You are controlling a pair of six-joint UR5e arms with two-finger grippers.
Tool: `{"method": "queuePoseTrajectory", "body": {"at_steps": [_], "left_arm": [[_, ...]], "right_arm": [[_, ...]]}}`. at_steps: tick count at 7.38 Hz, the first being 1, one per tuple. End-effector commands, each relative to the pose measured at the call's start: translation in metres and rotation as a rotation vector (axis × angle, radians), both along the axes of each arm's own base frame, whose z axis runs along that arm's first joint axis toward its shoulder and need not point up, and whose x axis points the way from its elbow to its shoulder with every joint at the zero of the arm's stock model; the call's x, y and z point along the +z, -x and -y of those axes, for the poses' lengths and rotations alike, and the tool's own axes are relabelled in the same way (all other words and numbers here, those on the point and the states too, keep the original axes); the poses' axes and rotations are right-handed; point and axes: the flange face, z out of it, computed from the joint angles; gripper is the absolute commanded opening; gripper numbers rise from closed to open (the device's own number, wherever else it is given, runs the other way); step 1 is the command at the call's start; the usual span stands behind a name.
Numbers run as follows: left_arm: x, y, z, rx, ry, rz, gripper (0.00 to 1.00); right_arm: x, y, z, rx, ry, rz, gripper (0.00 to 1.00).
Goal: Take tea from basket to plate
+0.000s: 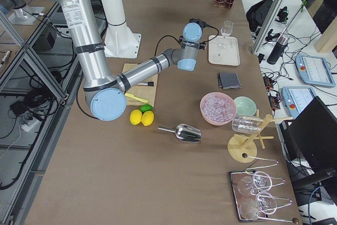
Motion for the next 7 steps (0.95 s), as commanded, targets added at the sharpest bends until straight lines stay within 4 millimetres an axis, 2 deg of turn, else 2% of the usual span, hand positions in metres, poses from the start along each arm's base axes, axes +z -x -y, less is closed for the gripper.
{"method": "queuePoseTrajectory", "body": {"at_steps": [1, 2, 3, 5, 6, 7], "left_arm": [[-0.008, 0.003, 0.061, -0.308, 0.169, -0.118, 0.98], [-0.019, 0.002, 0.098, -0.45, 0.229, -0.195, 0.98], [-0.03, 0.0, 0.114, -0.526, 0.268, -0.245, 0.98], [-0.071, 0.0, 0.128, -0.713, 0.377, -0.382, 0.97], [-0.073, -0.001, 0.134, -0.753, 0.378, -0.373, 0.97], [-0.073, -0.026, 0.146, -0.826, 0.382, -0.329, 0.97]], "right_arm": [[0.055, 0.02, -0.008, 0.086, -0.087, 0.24, 1.0], [0.075, 0.034, -0.019, 0.124, -0.083, 0.349, 1.0], [0.086, 0.05, -0.029, 0.16, -0.099, 0.424, 1.0], [0.076, 0.056, -0.032, 0.197, -0.122, 0.479, 1.0], [0.076, 0.057, -0.036, 0.197, -0.138, 0.509, 1.0], [0.061, 0.067, -0.033, 0.187, -0.148, 0.528, 1.0]]}}
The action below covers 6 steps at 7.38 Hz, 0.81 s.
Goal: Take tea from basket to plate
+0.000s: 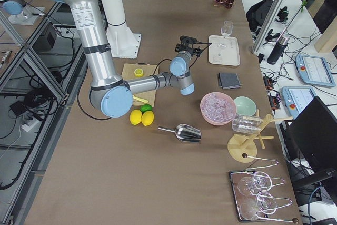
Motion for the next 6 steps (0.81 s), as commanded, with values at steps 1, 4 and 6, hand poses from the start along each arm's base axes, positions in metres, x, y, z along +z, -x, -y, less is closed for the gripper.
{"method": "queuePoseTrajectory", "body": {"at_steps": [1, 4, 6], "left_arm": [[0.0, -0.03, 0.02, -0.113, 0.049, 0.036, 0.97], [0.015, -0.065, 0.041, -0.11, 0.063, 0.062, 0.97], [0.008, -0.081, 0.05, -0.128, 0.062, 0.077, 0.97]], "right_arm": [[-0.034, 0.019, 0.001, -0.026, -0.012, 0.073, 1.0], [-0.078, 0.038, 0.011, -0.043, -0.039, 0.105, 1.0], [-0.077, 0.05, 0.003, -0.068, -0.036, 0.103, 1.0]]}}
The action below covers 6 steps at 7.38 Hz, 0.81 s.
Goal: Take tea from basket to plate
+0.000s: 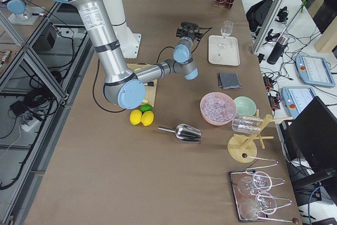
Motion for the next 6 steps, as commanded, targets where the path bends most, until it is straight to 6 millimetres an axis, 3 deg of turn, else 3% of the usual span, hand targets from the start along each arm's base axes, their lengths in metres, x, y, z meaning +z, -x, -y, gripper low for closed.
{"method": "queuePoseTrajectory", "body": {"at_steps": [1, 2, 3, 4, 6], "left_arm": [[-0.008, -0.026, 0.01, -0.016, 0.003, 0.017, 0.9], [-0.008, -0.026, 0.01, -0.036, 0.019, 0.001, 0.72], [-0.008, -0.024, 0.01, -0.049, 0.031, -0.014, 0.16], [-0.007, -0.021, 0.01, -0.046, 0.031, -0.011, 0.0], [-0.012, -0.007, 0.006, 0.009, 0.022, -0.022, 0.0]], "right_arm": [[0.004, 0.008, -0.006, -0.019, 0.005, -0.005, 1.0], [0.012, 0.007, -0.008, -0.017, 0.013, -0.017, 1.0], [0.007, 0.009, -0.007, -0.018, 0.008, -0.012, 1.0], [0.0, 0.012, -0.008, -0.021, -0.001, -0.003, 1.0], [-0.01, 0.016, -0.008, -0.026, -0.014, 0.012, 1.0]]}}
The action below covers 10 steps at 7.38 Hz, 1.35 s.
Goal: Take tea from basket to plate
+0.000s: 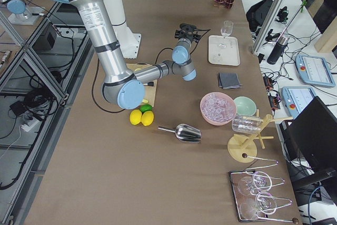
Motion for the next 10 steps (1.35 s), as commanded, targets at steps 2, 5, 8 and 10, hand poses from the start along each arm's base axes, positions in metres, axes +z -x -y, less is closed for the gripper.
{"method": "queuePoseTrajectory", "body": {"at_steps": [2, 5, 8, 10], "left_arm": [[-0.06, 0.038, -0.019, 0.082, -0.017, -0.106, 0.0], [-0.186, 0.01, -0.118, 0.093, -0.028, -0.137, 0.0], [-0.301, -0.117, -0.233, 0.205, 0.016, -0.249, 0.0], [-0.382, -0.199, -0.273, 0.25, 0.093, -0.266, 0.0]], "right_arm": [[-0.018, 0.007, 0.0, -0.01, -0.016, 0.024, 1.0], [-0.018, 0.014, -0.002, -0.02, -0.005, 0.012, 1.0], [-0.017, 0.015, -0.003, -0.022, -0.002, 0.01, 1.0], [-0.018, 0.017, -0.003, -0.025, -0.002, 0.01, 1.0]]}}
